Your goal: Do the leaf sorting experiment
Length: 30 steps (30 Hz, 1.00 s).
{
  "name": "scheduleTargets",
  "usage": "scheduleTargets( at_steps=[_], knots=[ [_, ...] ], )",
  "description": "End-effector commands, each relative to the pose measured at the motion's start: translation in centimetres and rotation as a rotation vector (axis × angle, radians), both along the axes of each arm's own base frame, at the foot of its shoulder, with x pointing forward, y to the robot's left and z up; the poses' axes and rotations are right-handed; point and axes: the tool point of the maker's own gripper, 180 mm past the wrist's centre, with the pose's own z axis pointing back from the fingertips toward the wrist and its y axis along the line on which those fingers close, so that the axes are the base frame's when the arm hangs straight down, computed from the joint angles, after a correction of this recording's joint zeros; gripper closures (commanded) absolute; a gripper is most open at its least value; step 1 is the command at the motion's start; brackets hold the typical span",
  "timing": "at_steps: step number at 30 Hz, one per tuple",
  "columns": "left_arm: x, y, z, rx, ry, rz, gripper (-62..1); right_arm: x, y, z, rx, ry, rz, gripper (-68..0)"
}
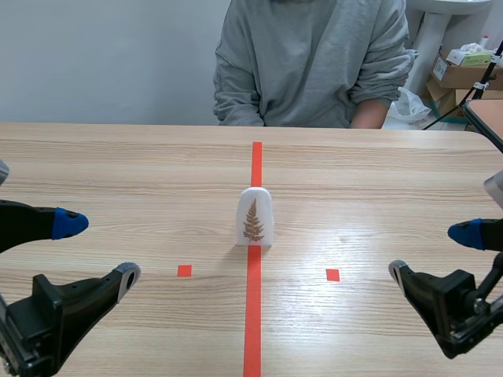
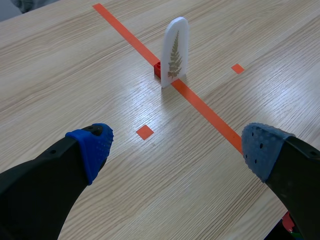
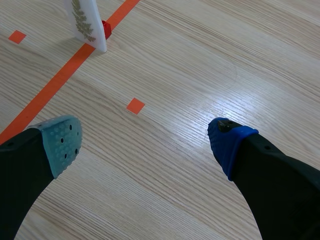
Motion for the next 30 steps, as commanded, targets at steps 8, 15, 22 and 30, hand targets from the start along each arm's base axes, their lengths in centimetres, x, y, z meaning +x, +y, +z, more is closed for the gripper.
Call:
scheduleTargets(
  at_steps=[8,15,22,30],
  knots=[
    [0.1,-0.3,0.5,-0.014,-0.014,-0.005,-54.8,0.5,-0.3,0.7,-0.002,-0.027,-0.002,-51.2],
    [0.1,-0.3,0.5,-0.014,-0.014,-0.005,-54.8,0.5,-0.3,0.7,-0.002,-0.027,-0.002,-51.2],
    [0.1,-0.3,0.5,-0.014,-0.014,-0.005,-54.8,0.6,-0.3,0.7,-0.004,-0.03,-0.002,-51.2],
    [0.1,-0.3,0.5,-0.014,-0.014,-0.005,-54.8,2.2,-1.0,1.0,-0.037,-0.039,-0.012,-51.2]
  ],
)
